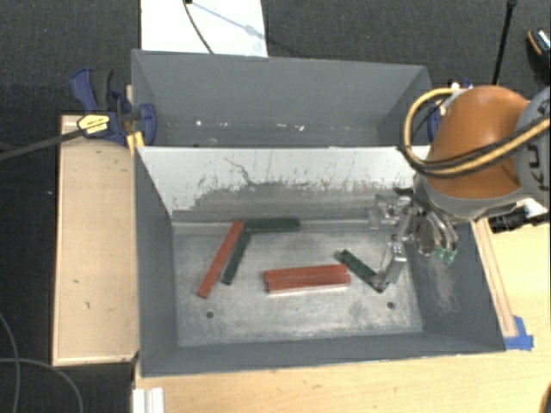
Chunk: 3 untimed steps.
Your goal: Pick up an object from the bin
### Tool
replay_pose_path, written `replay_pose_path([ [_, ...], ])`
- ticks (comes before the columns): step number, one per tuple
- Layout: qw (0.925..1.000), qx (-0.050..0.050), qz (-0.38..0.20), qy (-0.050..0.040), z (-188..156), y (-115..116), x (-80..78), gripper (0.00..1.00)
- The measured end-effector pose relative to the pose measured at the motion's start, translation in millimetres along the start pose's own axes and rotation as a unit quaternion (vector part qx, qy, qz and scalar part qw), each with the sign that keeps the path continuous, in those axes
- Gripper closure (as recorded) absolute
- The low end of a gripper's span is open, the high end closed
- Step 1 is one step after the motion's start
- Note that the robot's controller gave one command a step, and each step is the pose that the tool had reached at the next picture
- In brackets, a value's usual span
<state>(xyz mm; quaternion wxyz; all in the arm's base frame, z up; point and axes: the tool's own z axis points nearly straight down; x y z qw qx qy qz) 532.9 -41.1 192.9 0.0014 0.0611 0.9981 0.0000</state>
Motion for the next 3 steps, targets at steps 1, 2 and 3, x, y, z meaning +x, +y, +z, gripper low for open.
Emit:
replay_pose_path([
  [1, 0.9999, -0.001, 0.011, -0.0027, -37.2, 30.4, -11.7, 0.00],
  [2, 0.9921, -0.001, -0.125, 0.0037, 125.3, 58.1, 7.3, 0.00],
  [3, 0.9921, 0.000, -0.126, 0.0008, 121.5, 57.9, 5.4, 1.00],
])
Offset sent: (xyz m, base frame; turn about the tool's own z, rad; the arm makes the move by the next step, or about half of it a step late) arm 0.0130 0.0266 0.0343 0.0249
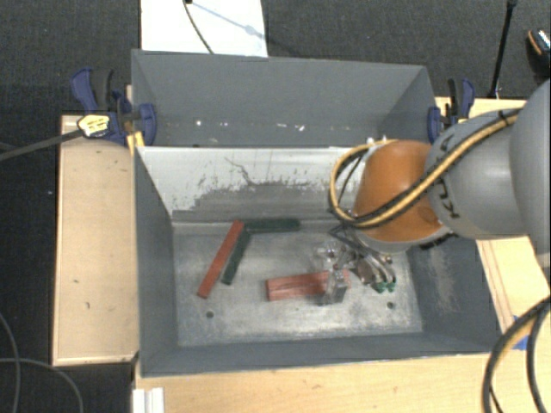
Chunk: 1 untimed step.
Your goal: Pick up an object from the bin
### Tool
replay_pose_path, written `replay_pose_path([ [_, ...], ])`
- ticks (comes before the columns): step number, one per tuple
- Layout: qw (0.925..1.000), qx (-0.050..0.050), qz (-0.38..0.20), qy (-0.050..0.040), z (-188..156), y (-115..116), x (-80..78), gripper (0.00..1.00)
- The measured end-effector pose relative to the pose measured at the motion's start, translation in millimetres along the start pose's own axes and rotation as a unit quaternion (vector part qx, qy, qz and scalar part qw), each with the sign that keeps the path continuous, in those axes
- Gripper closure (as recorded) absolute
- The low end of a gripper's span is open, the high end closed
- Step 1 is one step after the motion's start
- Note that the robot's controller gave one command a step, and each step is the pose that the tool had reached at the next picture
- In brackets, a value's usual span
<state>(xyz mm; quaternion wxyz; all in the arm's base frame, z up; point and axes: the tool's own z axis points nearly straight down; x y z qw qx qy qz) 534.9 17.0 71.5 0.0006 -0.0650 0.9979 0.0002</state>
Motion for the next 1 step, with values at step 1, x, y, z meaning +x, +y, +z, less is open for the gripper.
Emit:
replay_pose_path([
  [1, 1.0000, 0.001, -0.002, -0.0048, -148.6, -9.6, -12.0, 1.00],
])
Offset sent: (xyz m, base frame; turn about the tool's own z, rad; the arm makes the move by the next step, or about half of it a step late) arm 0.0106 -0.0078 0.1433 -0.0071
